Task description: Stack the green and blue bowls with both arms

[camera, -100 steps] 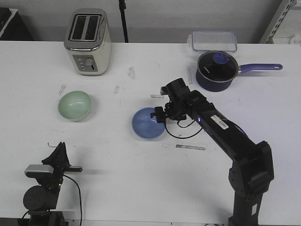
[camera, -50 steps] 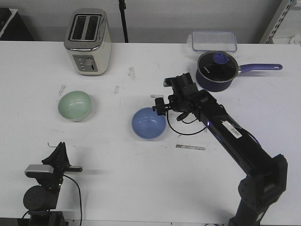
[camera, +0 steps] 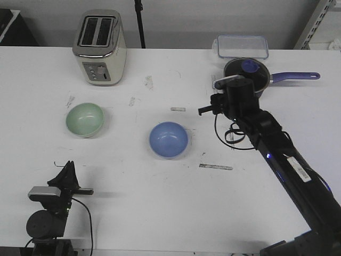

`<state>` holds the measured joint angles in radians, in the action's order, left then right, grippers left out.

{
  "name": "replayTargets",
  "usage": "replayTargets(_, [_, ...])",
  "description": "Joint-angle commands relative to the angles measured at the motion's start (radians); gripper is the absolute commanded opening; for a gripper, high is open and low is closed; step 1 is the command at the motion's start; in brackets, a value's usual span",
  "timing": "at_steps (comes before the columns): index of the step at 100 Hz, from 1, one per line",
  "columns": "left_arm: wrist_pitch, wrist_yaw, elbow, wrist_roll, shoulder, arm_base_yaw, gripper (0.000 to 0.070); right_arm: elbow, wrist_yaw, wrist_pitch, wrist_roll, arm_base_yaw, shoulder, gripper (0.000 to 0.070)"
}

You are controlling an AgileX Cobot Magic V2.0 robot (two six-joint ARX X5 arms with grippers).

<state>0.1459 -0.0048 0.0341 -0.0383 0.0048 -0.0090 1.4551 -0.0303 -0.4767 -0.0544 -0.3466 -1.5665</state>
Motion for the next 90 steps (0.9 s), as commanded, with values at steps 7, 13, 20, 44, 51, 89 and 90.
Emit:
replayTargets(7, [0.012, -0.003, -0.022, 0.011, -0.002, 0.000, 0.0001, -0.122, 0.011, 0.100, 0.048, 0.053, 0.084, 0.0026])
replayTargets(13, [0.013, -0.003, -0.022, 0.011, -0.002, 0.000, 0.0001, -0.192, 0.011, 0.140, 0.048, 0.091, 0.139, 0.0019])
replayTargets(20, [0.013, -0.003, -0.022, 0.011, -0.002, 0.000, 0.0001, -0.281, 0.011, 0.196, 0.049, 0.135, 0.211, 0.0018])
replayTargets(44, [0.012, -0.003, -0.022, 0.011, -0.002, 0.000, 0.0001, -0.605, 0.011, 0.440, 0.085, 0.248, 0.488, 0.0017])
replayTargets(51, [0.012, -0.003, -0.022, 0.011, -0.002, 0.000, 0.0001, -0.672, 0.012, 0.448, 0.085, 0.264, 0.572, 0.0016])
replayTargets(89, [0.012, -0.003, -0.022, 0.011, -0.002, 0.000, 0.0001, -0.922, 0.012, 0.446, 0.086, 0.267, 1.017, 0.0016])
replayTargets(90, [0.013, -0.003, -0.022, 0.011, -0.002, 0.000, 0.0001, -0.927, 0.012, 0.445, 0.085, 0.267, 1.028, 0.0016])
